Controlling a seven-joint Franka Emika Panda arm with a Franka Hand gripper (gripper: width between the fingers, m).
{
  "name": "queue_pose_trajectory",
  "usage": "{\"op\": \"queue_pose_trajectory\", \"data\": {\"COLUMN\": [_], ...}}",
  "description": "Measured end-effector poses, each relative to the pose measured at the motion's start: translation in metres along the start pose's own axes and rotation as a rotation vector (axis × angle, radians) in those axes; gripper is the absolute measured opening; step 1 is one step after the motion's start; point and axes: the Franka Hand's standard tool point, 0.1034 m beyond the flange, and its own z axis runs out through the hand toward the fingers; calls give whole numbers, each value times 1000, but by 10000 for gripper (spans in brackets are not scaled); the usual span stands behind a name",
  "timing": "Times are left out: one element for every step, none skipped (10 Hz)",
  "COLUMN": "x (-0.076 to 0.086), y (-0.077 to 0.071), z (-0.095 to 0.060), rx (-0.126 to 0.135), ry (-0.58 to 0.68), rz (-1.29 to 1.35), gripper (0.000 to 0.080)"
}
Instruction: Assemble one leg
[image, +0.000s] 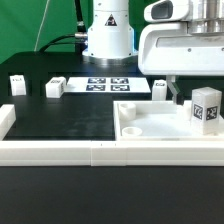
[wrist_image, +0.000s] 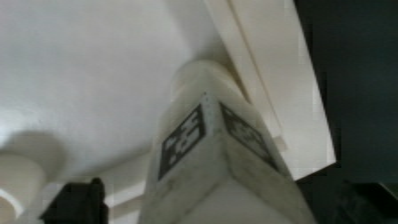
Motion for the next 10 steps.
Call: {"op": "queue_pose_trajectory", "data": {"x": [0, 0, -1, -1, 0, 1, 0, 0, 0, 0], "y": [-2, -4, -5, -5, -3, -2, -2, -2, -2, -2], "z": [-1, -1, -1, -1, -1, -1, -1, -1, -1, -1], "rx": [-9, -21, -29, -36, -39, -40, -40, -40, -40, -40], "ry": [-3, -4, -2, -2, -3, -4, -4, -4, -4, -4], "rz": [-89, -218, -325, -420, -507, -551, -551, -550, -550, -550], "gripper": [649, 649, 649, 649, 649, 649, 561, 561, 388, 290]}}
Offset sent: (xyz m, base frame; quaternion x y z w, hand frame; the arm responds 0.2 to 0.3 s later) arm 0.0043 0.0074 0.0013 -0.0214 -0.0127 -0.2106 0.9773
